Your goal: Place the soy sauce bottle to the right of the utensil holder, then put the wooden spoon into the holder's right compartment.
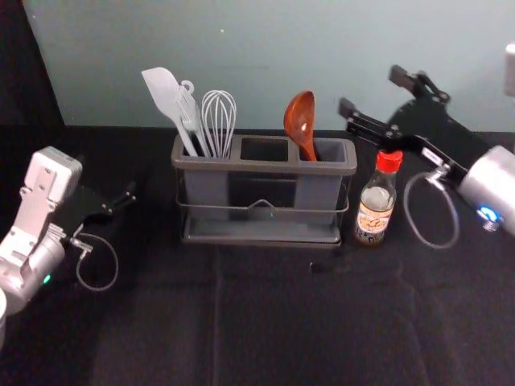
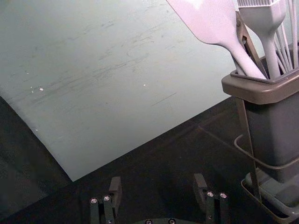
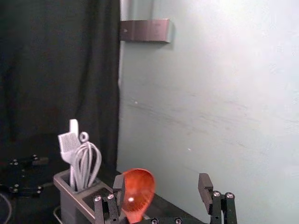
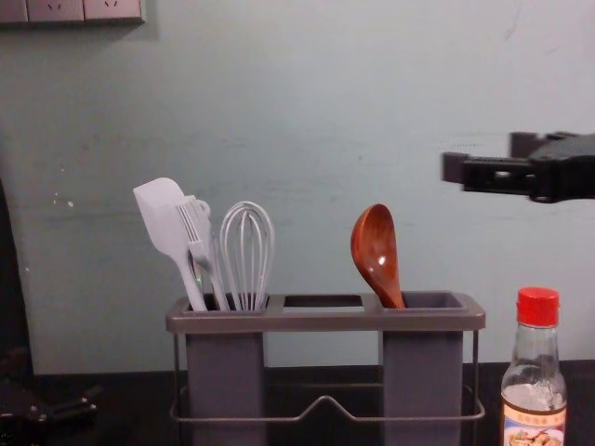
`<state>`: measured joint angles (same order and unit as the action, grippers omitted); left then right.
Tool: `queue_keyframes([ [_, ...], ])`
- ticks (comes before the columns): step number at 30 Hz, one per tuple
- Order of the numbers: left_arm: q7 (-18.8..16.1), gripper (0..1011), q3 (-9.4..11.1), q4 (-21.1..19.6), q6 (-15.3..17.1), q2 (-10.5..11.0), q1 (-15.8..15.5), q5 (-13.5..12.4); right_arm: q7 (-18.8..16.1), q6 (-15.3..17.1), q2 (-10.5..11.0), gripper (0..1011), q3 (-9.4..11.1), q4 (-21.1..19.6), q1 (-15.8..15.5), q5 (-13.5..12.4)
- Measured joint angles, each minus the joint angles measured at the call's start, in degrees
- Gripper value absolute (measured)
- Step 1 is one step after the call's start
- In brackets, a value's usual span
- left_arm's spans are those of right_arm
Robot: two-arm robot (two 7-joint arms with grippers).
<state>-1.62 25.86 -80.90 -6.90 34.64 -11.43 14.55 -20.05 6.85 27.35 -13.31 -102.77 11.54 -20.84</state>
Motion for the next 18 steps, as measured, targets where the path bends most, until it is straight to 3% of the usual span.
queue_keyframes([
  [9, 0.0, 1005, 0.0, 0.0, 0.0, 0.0, 0.0, 0.0, 4.8, 1.1, 1.3, 1003, 7.3, -4.1, -7.8, -1.9],
  [10, 0.0, 1005, 0.0, 0.0, 0.0, 0.0, 0.0, 0.0, 4.8, 1.1, 1.3, 1003, 7.3, -4.1, -7.8, -1.9],
  [13, 0.0, 1005, 0.0, 0.0, 0.0, 0.0, 0.0, 0.0, 7.5, 1.4, 0.5, 1002, 10.3, -4.4, -10.6, -2.1],
  [18, 0.0, 1005, 0.0, 0.0, 0.0, 0.0, 0.0, 0.0, 11.0, 0.1, -1.3, 1002, 13.0, -4.5, -13.5, -0.7],
])
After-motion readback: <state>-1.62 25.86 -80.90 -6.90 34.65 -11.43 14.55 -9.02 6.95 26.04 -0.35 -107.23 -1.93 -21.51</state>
